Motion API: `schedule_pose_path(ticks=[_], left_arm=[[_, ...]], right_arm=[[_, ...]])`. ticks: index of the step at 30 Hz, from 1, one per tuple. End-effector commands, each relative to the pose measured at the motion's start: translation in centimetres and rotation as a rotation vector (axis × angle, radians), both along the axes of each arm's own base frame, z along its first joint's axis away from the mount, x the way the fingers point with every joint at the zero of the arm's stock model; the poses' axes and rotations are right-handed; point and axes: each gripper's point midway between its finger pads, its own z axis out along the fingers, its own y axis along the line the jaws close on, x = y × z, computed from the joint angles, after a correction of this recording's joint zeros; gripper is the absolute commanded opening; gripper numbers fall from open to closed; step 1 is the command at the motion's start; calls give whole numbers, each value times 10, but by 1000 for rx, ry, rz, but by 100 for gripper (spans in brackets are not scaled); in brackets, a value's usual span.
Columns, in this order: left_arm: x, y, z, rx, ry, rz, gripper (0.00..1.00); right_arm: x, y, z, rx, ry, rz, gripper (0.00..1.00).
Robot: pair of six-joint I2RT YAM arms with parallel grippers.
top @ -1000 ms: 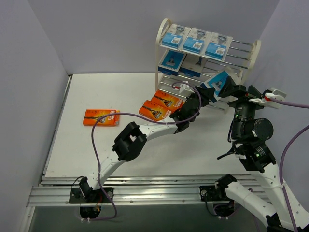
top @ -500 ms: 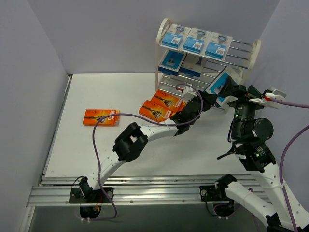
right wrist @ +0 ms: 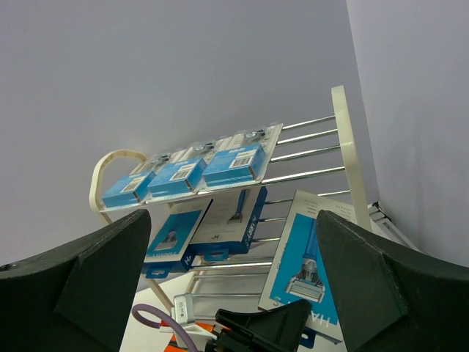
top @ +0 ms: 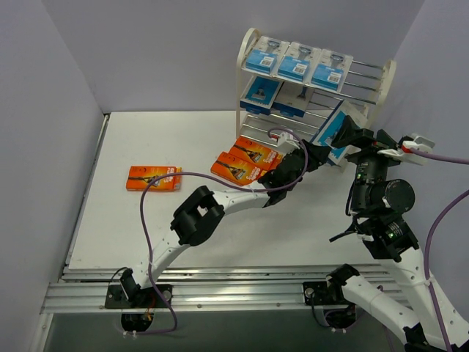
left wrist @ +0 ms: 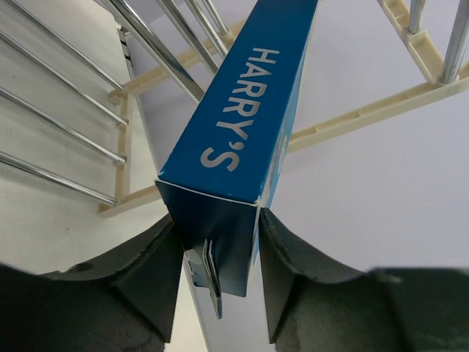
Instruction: Place and organize the shaving razors onto the shelf
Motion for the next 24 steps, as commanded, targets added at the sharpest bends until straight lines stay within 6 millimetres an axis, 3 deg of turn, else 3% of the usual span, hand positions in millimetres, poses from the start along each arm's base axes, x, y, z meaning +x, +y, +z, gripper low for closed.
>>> schedule_pose_path(ticks=[1,4,8,24], left_arm=[[-13,-2,33,-1,-39,-45,43],[-14,-4,32,-9,-38,-56,21],[-13,1,38,-59,-48,-50,3],[12,34,81,-250,-83,-10,2]], right_arm=[[-6,-4,19,35,-57,-9,90],[-6,-4,19,38,-59,-10,90],[-7,-5,20,37,-60,-12,90],[-4,-4,18,37,-59,-16,90]])
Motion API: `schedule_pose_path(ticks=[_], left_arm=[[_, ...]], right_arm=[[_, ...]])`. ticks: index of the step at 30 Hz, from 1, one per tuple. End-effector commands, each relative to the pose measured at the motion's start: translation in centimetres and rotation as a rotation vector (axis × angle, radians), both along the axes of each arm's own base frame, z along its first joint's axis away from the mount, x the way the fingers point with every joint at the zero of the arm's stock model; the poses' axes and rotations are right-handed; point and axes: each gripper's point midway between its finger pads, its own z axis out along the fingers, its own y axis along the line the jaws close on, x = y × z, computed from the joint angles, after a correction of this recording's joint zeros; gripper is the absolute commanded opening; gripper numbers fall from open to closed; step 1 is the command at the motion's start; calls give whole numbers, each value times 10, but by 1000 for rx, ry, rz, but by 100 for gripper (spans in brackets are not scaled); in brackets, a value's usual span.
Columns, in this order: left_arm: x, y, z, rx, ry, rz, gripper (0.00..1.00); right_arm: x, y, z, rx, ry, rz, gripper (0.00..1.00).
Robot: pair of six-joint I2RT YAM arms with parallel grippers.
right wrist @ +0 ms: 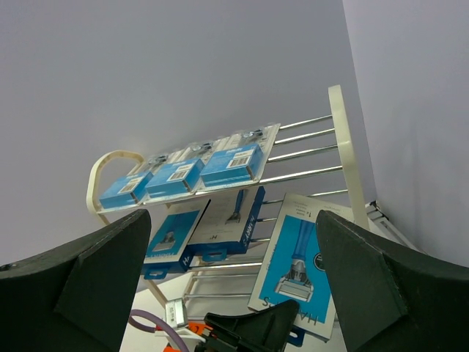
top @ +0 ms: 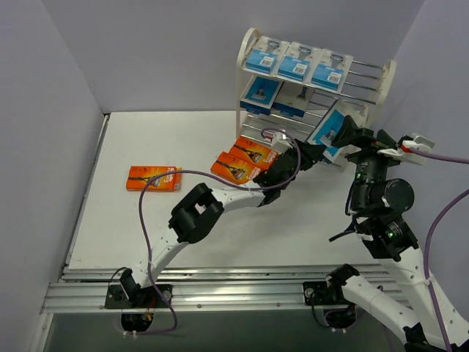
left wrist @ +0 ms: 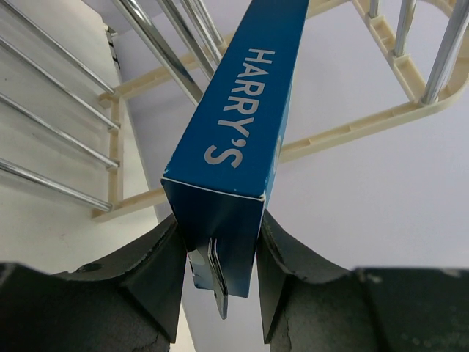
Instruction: Place and organize the shaving razors onto the shelf
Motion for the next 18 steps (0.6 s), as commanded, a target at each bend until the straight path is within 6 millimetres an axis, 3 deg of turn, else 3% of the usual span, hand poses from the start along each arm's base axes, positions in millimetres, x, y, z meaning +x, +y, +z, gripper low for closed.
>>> schedule_pose_path(ticks=[1,14,18], left_arm=[[4,22,88,-182,-93,15,2],[24,19,98,-181,-109,39,2],[28,18,115,-219,-134,40,2]], right_arm=[[-4,-3,19,34,-62,-9,90],[-4,-3,25,35,-70,-9,90],[-4,-3,23,32,-66,-11,90]])
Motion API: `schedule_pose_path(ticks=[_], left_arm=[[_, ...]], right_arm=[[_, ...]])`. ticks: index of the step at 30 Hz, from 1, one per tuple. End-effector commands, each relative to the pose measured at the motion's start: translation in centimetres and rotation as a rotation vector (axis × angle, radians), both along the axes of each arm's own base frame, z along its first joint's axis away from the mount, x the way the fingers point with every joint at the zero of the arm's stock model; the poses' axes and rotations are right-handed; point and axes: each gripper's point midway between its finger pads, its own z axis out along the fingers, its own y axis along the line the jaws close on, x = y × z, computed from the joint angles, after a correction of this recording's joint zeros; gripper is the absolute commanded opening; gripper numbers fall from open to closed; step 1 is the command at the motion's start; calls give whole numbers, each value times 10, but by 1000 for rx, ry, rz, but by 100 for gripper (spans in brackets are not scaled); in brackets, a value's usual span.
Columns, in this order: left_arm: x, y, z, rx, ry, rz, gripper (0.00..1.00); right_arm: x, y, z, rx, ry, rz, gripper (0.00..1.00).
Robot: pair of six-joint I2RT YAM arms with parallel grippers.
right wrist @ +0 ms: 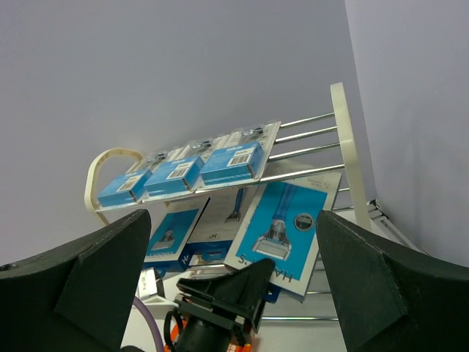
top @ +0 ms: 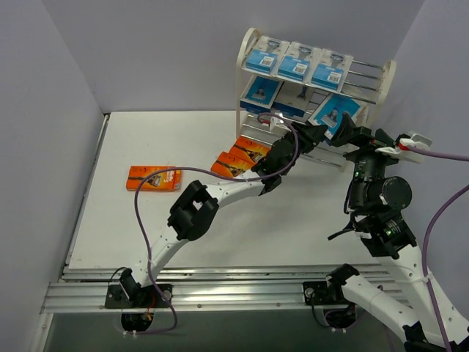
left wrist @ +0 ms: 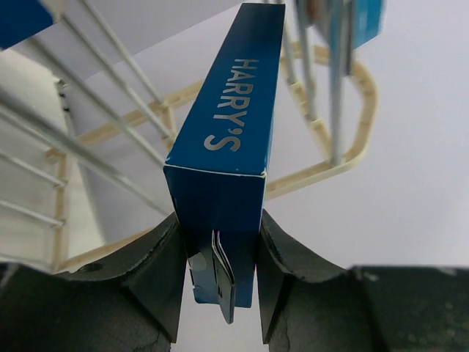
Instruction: Place and organize the shaving razors onto the shelf
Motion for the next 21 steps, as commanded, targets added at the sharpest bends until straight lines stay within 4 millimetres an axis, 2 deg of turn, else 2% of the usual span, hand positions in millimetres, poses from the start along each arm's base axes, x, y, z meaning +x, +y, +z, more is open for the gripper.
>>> schedule_pose_path(ticks=[1,6,13,21], left_arm=[[4,6,55,-119,-83,9,2],[12,6,57,-124,-75,24,2],[18,-2,49,-118,-48,30,2],[25,0,47,-122,-23,81,2]], right_arm=[[-9,-6,26,36,-76,-12,90],[-11,-7,29,36,-82,-14,90],[-12,-8,28,29,-80,-19,90],[-14,-8,28,26,-81,-22,90]])
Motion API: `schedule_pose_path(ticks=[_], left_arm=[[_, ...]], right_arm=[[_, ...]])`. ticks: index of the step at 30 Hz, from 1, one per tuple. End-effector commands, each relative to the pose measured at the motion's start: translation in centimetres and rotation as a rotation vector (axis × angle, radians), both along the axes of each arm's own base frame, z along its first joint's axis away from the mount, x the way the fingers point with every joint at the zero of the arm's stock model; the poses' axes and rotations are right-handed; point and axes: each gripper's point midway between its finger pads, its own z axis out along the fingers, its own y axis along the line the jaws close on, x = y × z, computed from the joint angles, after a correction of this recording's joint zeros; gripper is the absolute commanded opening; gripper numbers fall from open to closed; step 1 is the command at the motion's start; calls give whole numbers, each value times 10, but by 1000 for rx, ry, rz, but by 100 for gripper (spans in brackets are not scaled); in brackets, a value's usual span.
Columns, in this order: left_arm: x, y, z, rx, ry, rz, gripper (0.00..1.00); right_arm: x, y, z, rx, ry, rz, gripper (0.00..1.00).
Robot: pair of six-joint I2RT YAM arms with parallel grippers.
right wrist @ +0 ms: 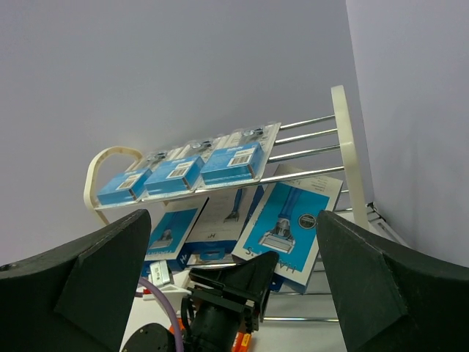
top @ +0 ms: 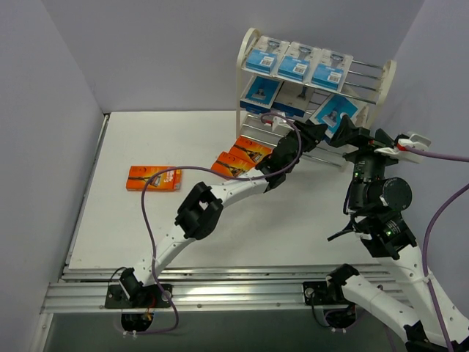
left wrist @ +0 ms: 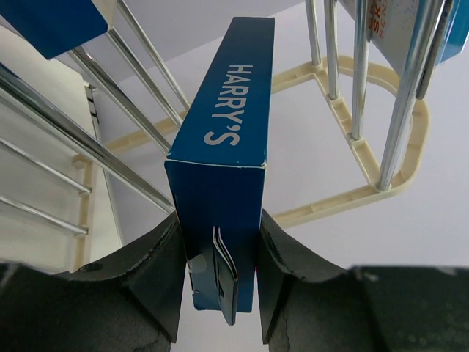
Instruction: Place and organize the shaving razors onto the shelf
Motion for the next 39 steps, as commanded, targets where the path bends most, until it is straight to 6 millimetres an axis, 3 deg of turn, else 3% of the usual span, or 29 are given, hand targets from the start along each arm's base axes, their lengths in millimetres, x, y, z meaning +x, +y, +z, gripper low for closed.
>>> schedule_pose_path(ticks=[1,7,9,10,12,13,18,19,20,22,33,39], left_arm=[[1,10,55,-128,-50,46,2],[7,6,51,-110,-37,56,5],[8,2,45,-93,-32,48,12],[6,0,48,-93,-36,39,21],[7,-2,43,-88,-30,35,29],[7,-2,42,-84,-24,35,38],[4,-6,35,-59,-19,20,41],[3,-8,32,-49,-16,15,46],[3,-8,32,-39,-15,11,64],[2,-11,26,-15,-6,-2,74],[-6,-14,22,27,-9,-36,77],[-10,-13,7,82,40,-64,77]], right_arm=[[-13,-9,28,48,-85,-19,90],[-14,-9,28,51,-86,-15,90],[-13,-8,27,50,-85,-14,90],[-14,-8,26,51,-84,-15,90],[-15,-10,27,53,-89,-17,90],[-15,-9,26,54,-88,-17,90],[-16,-10,25,55,-89,-18,90],[-16,-10,25,57,-90,-18,90],[-16,-10,25,58,-91,-17,91],[-16,-10,24,57,-88,-18,90],[-16,-9,23,60,-89,-14,91],[-16,-8,22,60,-87,-13,91]])
